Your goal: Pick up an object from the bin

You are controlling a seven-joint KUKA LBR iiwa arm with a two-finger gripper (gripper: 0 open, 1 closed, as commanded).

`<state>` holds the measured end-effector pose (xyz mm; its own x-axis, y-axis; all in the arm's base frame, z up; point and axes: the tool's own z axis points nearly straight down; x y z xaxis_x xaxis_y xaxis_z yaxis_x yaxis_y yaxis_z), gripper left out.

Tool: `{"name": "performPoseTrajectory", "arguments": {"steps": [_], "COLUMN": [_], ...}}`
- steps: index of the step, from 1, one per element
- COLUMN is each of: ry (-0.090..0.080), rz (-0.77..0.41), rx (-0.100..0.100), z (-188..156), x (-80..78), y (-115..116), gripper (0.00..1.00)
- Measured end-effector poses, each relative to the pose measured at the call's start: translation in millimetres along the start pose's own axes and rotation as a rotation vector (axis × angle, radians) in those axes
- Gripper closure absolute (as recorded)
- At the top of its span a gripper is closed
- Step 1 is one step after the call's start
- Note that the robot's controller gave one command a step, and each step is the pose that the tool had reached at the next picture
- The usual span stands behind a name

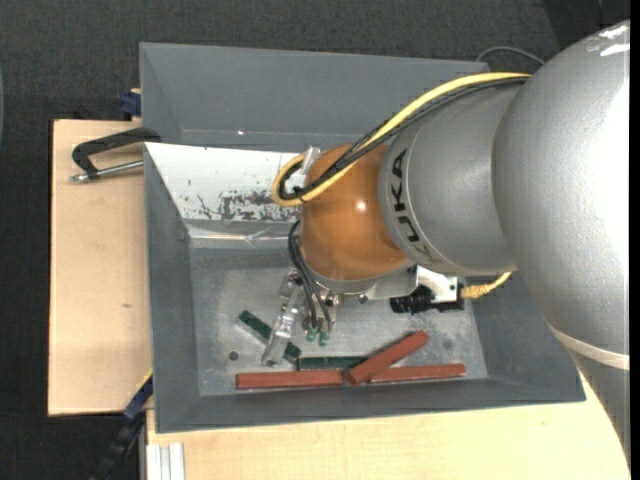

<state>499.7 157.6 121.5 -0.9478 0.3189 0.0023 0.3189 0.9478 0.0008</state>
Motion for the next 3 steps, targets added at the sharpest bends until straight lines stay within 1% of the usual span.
{"name": "performPoseTrajectory", "arguments": {"steps": [1, 2, 3], "ry": [-0.002, -0.011, -0.008], "rz": [0.054, 0.138, 0.147], "rx": [-0.002, -0.006, -0.005], "z": [45, 58, 56], "x": [-9.5, -8.1, -6.4], "y": [-2, 4, 5], "gripper": [0.00, 1.00, 1.00]}}
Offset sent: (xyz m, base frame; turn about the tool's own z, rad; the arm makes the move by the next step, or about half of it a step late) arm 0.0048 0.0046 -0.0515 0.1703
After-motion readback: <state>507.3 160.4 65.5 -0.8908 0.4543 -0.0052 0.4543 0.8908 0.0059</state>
